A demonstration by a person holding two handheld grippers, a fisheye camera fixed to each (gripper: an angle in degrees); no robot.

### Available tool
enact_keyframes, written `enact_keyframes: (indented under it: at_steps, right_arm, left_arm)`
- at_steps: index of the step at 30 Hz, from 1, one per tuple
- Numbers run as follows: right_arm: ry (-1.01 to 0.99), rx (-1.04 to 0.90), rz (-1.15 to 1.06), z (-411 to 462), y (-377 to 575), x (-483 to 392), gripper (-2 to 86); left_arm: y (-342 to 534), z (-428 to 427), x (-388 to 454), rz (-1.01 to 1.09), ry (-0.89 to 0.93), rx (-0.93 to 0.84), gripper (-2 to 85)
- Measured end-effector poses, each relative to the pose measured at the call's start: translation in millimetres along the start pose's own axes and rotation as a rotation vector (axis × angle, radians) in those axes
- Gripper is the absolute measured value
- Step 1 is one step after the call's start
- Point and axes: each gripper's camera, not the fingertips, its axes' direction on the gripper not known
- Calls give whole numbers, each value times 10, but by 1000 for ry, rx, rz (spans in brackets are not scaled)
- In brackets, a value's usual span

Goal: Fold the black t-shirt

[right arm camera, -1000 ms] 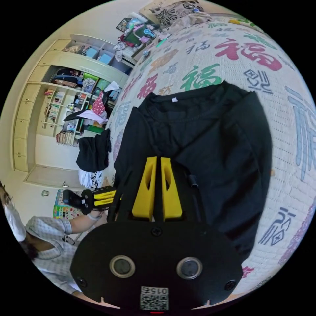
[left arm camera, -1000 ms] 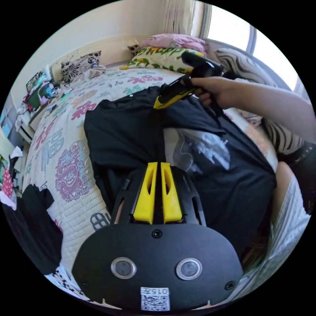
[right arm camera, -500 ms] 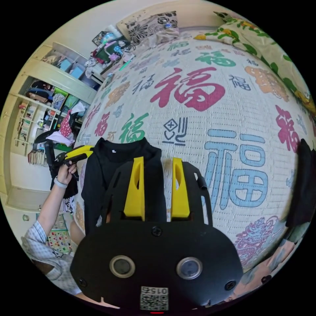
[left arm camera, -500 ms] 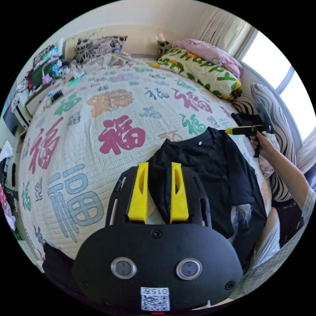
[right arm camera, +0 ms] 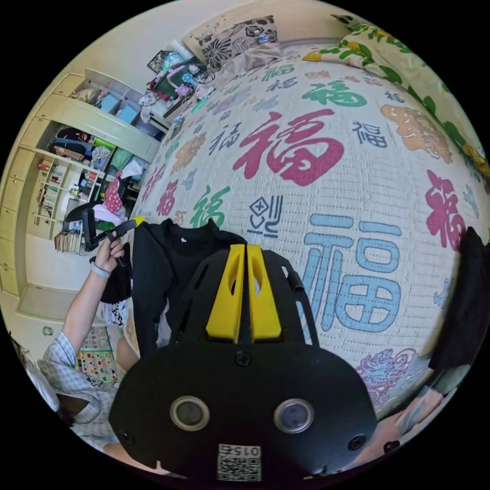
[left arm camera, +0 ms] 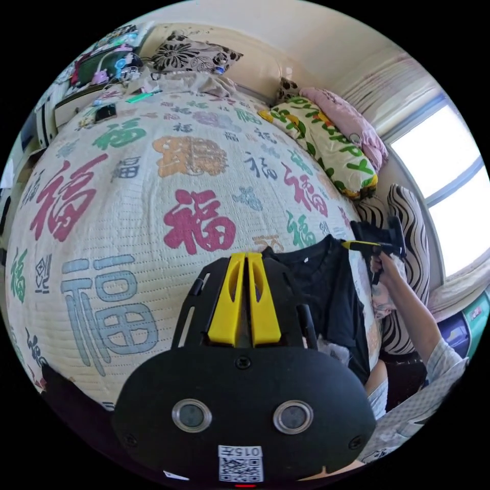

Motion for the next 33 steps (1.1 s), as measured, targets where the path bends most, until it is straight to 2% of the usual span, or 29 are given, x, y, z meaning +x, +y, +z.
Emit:
enact_keyframes:
  at_steps: [6,8,10,12,14,18,20,22,25,29,33]
  right_arm:
    - [63,27,-5,-244,-58,-124,10]
    - [88,-57,11,-194,-61,-123,34]
    - [130,-27,20,-244,6,-148,49]
    - [154,32,-47,-326,94,-286,59]
    - [113,7,-233,-278,194,-626,82]
    - [-8,-127,-393,102,306,-1122,107]
    - [-54,-214,-424,437,352,-1350,100]
    - [-18,-267,-411,656,376,-1448,76]
    - [67,-214,-390,665,449,-1502,27]
    - [-43,-185,-391,371,629,-1477,14]
    - [-42,-155,-410,104,902,-1440,20]
  left_arm:
    - [-132,-65,-10,9,2,-6,6]
    - [-105,20,3,21,-22,-63,25]
    - [-3,-12,23,40,-64,-47,52]
    - [275,-215,106,64,-26,53,77]
    - [602,-313,282,127,63,84,84]
    - [1398,-81,836,250,92,18,85]
    - [1602,91,1004,281,50,0,79]
    - [1711,251,1085,285,16,-33,56]
    - [1811,361,1121,283,12,-45,7]
    - [1912,112,1295,333,61,17,-3]
    - [2041,21,1482,391,147,18,5]
